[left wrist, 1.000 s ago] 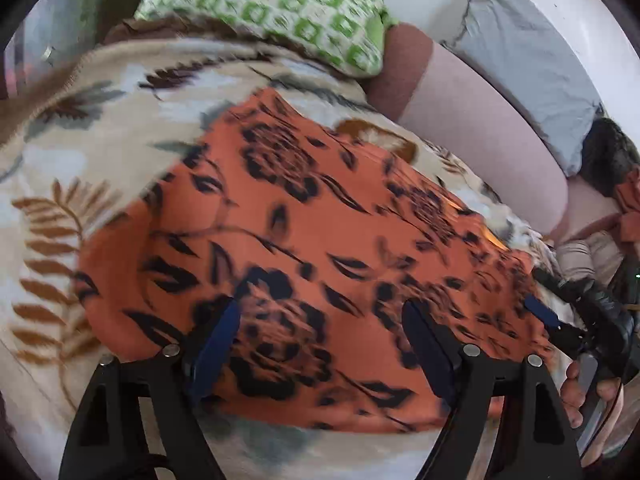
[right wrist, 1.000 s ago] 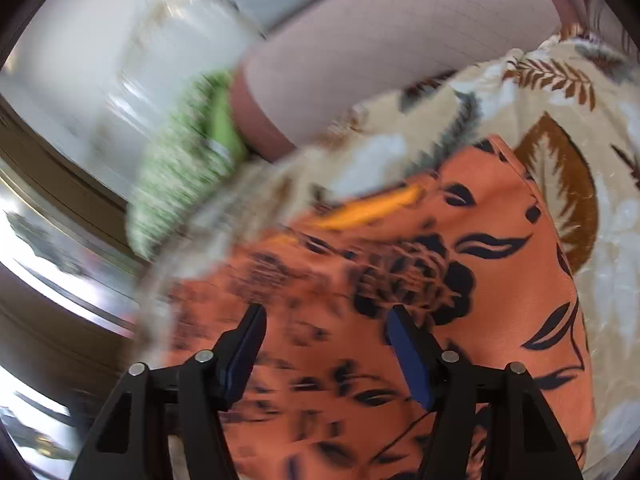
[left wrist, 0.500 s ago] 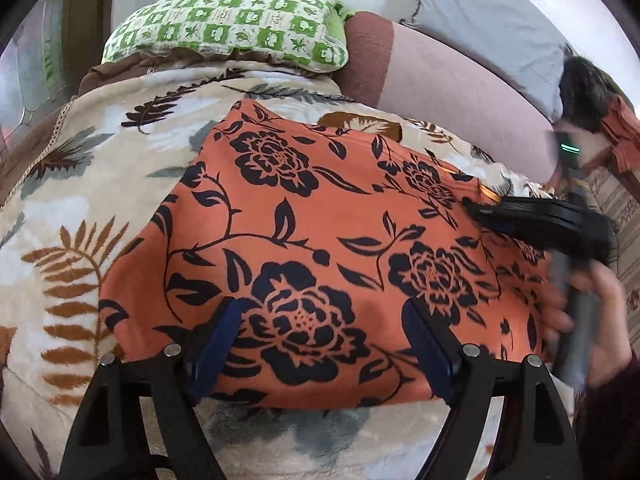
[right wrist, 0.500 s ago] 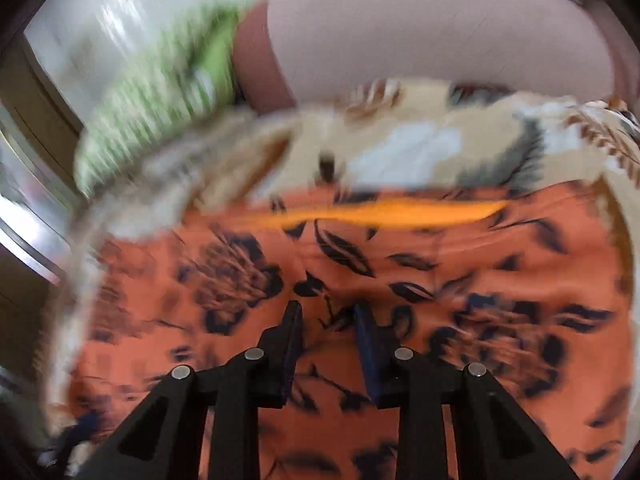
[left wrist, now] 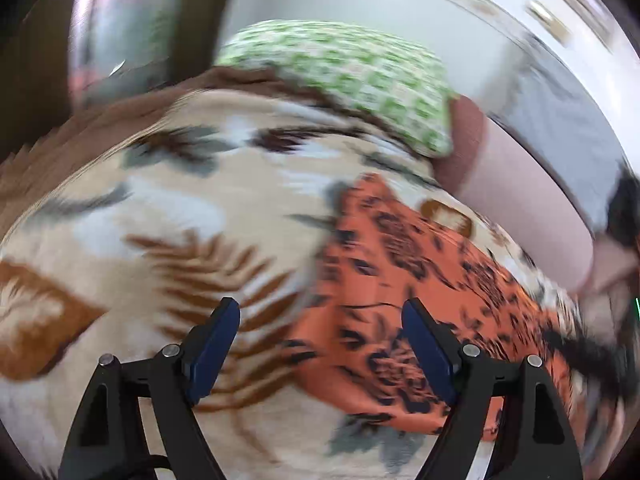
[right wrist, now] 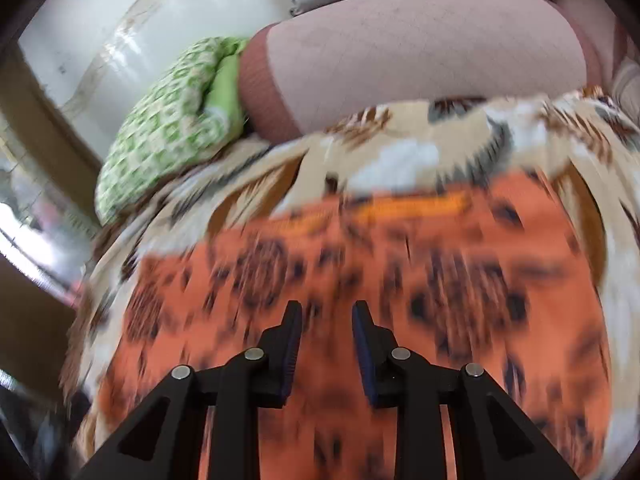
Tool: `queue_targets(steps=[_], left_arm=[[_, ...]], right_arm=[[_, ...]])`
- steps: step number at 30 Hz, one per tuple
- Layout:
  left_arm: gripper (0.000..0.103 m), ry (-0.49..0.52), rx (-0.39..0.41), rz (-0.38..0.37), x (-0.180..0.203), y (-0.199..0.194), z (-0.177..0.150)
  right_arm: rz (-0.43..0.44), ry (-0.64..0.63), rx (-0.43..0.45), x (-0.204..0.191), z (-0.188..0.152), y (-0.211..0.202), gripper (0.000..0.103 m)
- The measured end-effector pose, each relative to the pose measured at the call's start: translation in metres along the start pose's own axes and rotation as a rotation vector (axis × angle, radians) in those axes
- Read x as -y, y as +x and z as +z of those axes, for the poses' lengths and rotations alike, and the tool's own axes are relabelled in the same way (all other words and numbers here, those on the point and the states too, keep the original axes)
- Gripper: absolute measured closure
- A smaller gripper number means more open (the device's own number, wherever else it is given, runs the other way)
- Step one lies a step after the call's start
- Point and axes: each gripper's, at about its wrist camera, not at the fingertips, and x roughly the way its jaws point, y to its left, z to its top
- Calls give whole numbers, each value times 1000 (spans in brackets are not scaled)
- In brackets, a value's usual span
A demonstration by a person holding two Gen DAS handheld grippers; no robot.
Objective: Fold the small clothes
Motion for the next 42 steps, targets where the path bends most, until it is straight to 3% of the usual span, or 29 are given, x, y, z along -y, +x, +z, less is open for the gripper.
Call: queue_targets(steps=[6, 10, 12, 15, 20, 24, 27, 30, 31, 32, 33, 35, 37, 39, 40, 42], left_arm=[[19, -76, -43, 53, -21, -7, -11], [19, -167, -104, -76, -20, -17, -39], [19, -139, -120, -123, -6, -16, -47], [19, -88, -132, -163, 14, -2, -54], [20, -165, -134, -217, 14, 22, -51], [40, -147, -74, -255, 25, 33, -39], [54, -112, -60, -220, 32, 46, -38], [51, -134, -46, -217, 30, 46, -39], [45, -143, -46, -224, 31, 47, -39], [29, -155, -42, -248, 32, 48, -39], [23, -156, -34, -269, 34, 48, -40], [23, -112, -25, -244, 41, 48, -40], [35, -82, -13, -196, 45, 48, -41], [68, -77, -9, -140, 43, 49, -39], [77, -90, -7, -129, 39, 49, -38], [85, -123, -15, -143, 33, 50, -36]], right_arm=[[122, 106, -43, 18, -66, -50, 70], [167, 106, -13, 13, -90, -61, 70], [235, 143, -17, 9, -95, -53, 70], [291, 153, -19, -2, -99, -41, 70], [300, 60, -15, -25, -100, -25, 70], [281, 35, 23, -28, -90, -16, 70], [283, 52, 34, -23, -82, -9, 70], [275, 83, 39, -18, -77, -2, 70], [281, 101, 27, -15, -76, 2, 70], [282, 119, 8, -13, -76, 8, 70], [274, 134, -37, -12, -78, 18, 70], [251, 145, -82, -8, -83, 31, 78], [250, 153, -72, -5, -83, 31, 81], [254, 161, -76, -3, -84, 31, 83], [255, 168, -76, -1, -86, 31, 84], [259, 177, -77, 2, -89, 31, 85]])
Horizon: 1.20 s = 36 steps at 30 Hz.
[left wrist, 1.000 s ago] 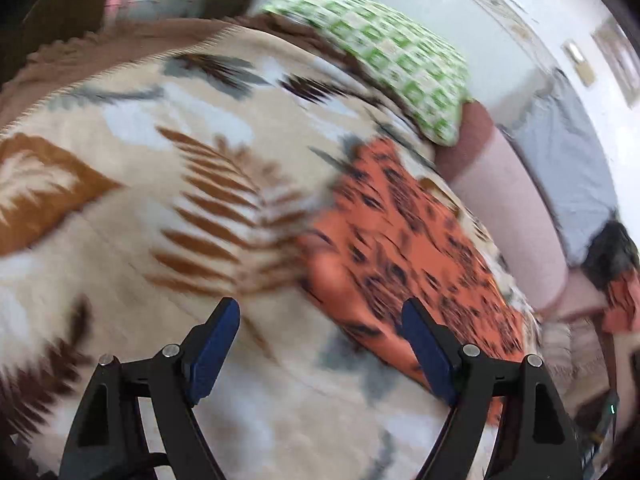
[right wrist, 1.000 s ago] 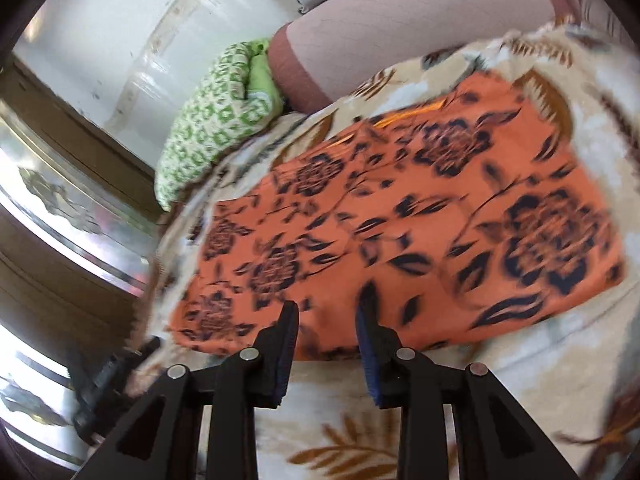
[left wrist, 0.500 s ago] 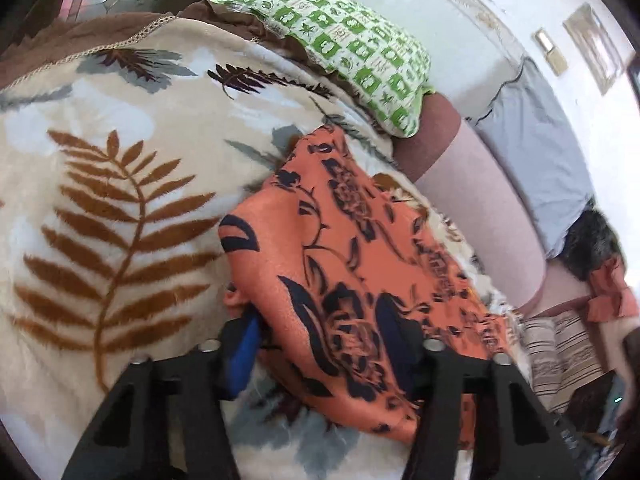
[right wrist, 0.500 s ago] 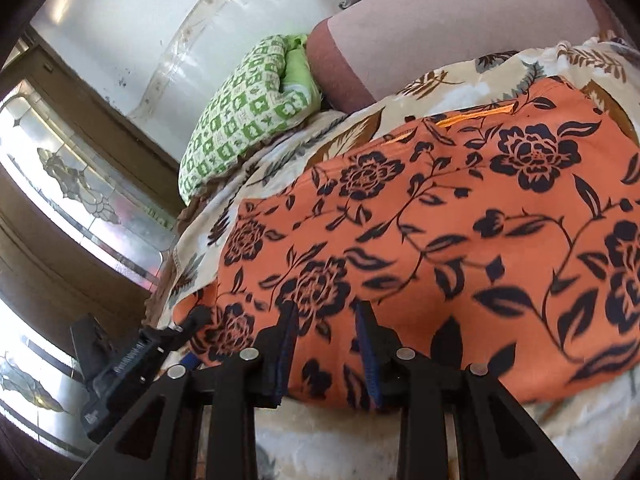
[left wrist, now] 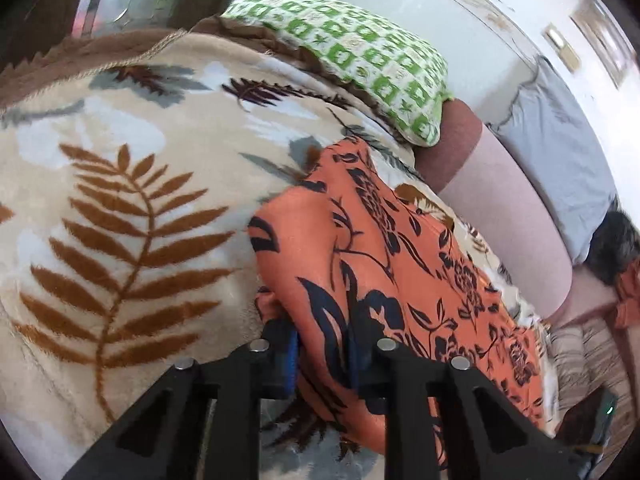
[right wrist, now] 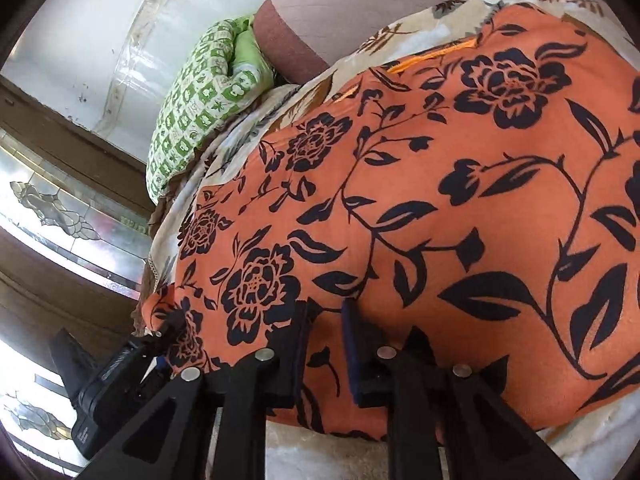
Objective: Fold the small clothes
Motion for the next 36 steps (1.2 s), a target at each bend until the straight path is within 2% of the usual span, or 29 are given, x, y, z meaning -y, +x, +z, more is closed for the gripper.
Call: queue_targets(steps=[3, 5, 7, 9, 11, 14, 17, 21, 25, 27, 29, 31, 32, 33, 34, 35, 36], left_arm=[[90, 36, 15, -15, 8, -6, 1], [91, 93, 45, -59, 24, -17, 1], [93, 179, 83, -122, 47, -34, 2], [94, 272, 119, -152, 72, -50, 0], [94, 342, 137, -177, 97, -61, -7], [94, 433, 126, -214, 138, -68, -23], [95, 510, 91, -258, 183, -67, -45], [95, 622, 24, -318, 244, -54, -90], [95, 726, -81, -377, 295, -24, -151], [94, 766, -177, -379, 305, -2, -181], [89, 781, -245, -363, 301, 11, -194], [84, 776, -261, -401, 289, 6, -189], [70, 774, -264, -431, 284, -1, -182], [50, 768, -259, -478, 276, -15, -171], [41, 765, -229, -505, 269, -31, -168], [30, 763, -177, -523, 266, -45, -160], [24, 762, -116, -535, 257, -59, -151]], right_arm=[[4, 1, -2, 2, -6, -4, 85], [9, -6, -8, 3, -9, -7, 85], [33, 22, -9, 8, -9, -15, 85], [67, 71, -1, 18, -6, -27, 85], [53, 69, 46, 26, 0, -45, 85], [23, 59, 160, 44, 16, -84, 83], [7, 103, 250, 76, 31, -124, 81], [41, 189, 316, 116, 42, -159, 81], [57, 269, 382, 157, 52, -190, 81], [71, 310, 399, 172, 57, -198, 81], [90, 349, 383, 184, 61, -200, 80], [109, 384, 334, 192, 65, -195, 78], [120, 396, 305, 193, 66, -191, 76], [127, 400, 288, 194, 68, -188, 66], [134, 400, 267, 193, 70, -184, 39], [139, 400, 264, 191, 70, -183, 29], [142, 396, 276, 187, 69, -182, 25]])
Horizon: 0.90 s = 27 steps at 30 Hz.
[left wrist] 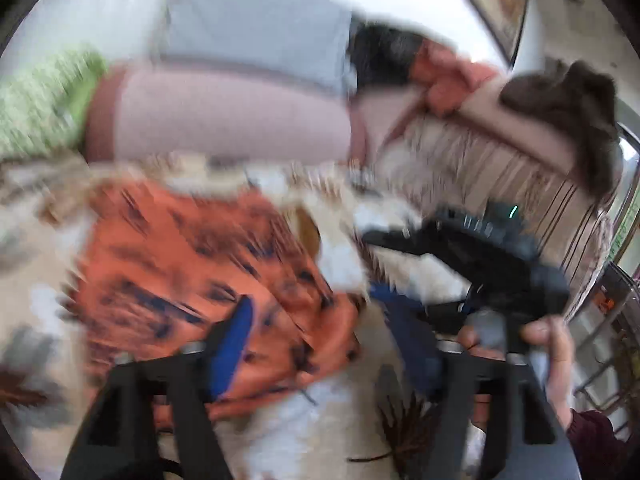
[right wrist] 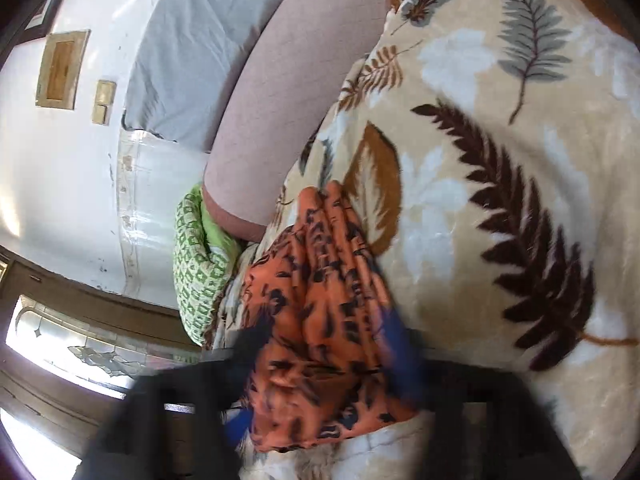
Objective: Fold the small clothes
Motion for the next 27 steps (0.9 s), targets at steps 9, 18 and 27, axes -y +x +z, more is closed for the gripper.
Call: queue_targets(steps=[9, 18, 27], left_arm=[[24, -223, -50, 199, -98, -20, -18], [25, -178, -176, 200, -90, 6, -28], [19, -99, -278, 291, -81, 32, -37]], right_arm=[[-126, -199, -83, -36, -32, 32, 34], [-295, -438, -27, -66, -58, 34, 81], [-428, -404, -83, -30, -54, 44, 84]])
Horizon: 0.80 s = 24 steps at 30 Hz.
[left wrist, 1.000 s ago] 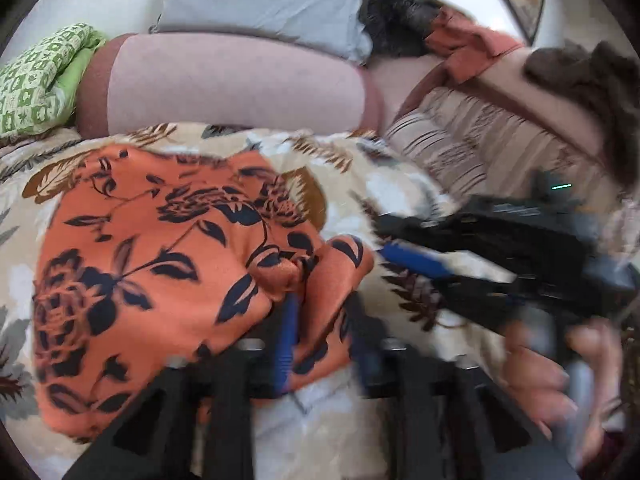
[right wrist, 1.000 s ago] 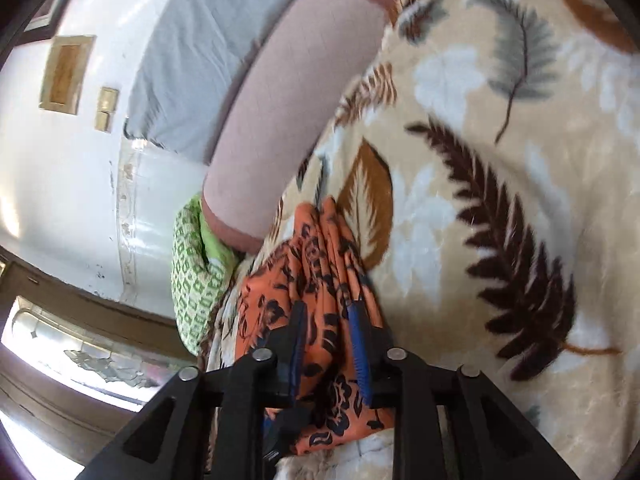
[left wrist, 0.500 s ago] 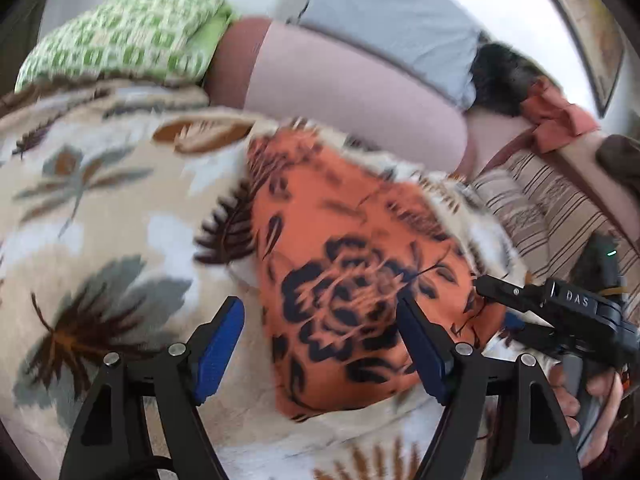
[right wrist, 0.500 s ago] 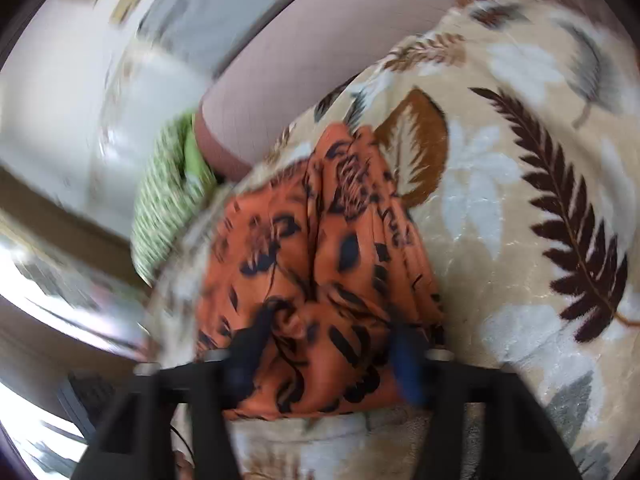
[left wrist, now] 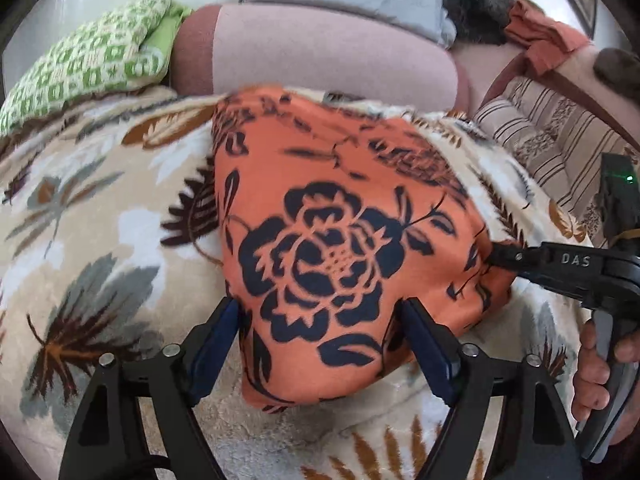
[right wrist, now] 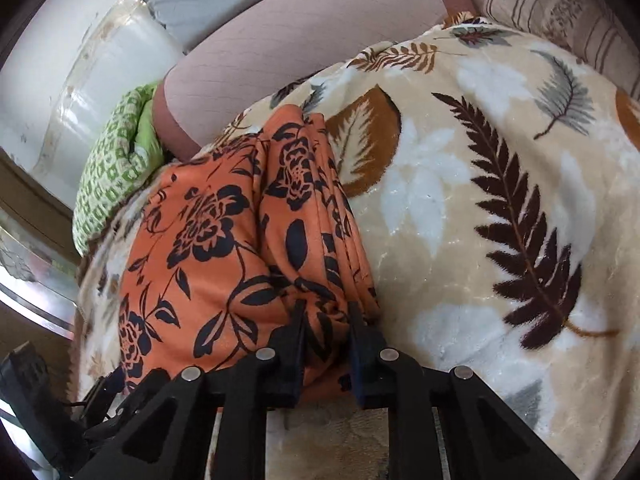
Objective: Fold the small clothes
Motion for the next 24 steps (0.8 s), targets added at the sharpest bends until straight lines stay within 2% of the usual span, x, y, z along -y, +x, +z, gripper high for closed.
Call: queue_targets(steps=[3, 5, 6, 10, 14, 17, 20, 24], left_arm=[[18, -54, -43, -23, -7, 4, -1], [18, -69, -43, -20, -8, 2, -1], [17, -56, -33, -8, -6, 0, 0], [17, 21, -10, 56, 5, -2, -2], [17, 31, -5, 68, 6, -3, -2], [17, 35, -6, 75, 6, -2, -2], [17, 36, -7, 74, 5, -2, -2], [17, 36, -11, 73, 4, 0, -1]], right_arm=[[9, 32, -23, 1, 4, -2, 80], [52, 89, -24, 3, 12, -8, 80], [72, 100, -1, 1, 14, -15, 79], [33, 67, 154, -8, 18, -41, 79], [109, 55, 246, -19, 19, -57, 79], [160, -13, 240, -44, 20, -48, 79], [220, -46, 188, -59, 20, -35, 79], [223, -97, 96, -79, 14, -9, 79]])
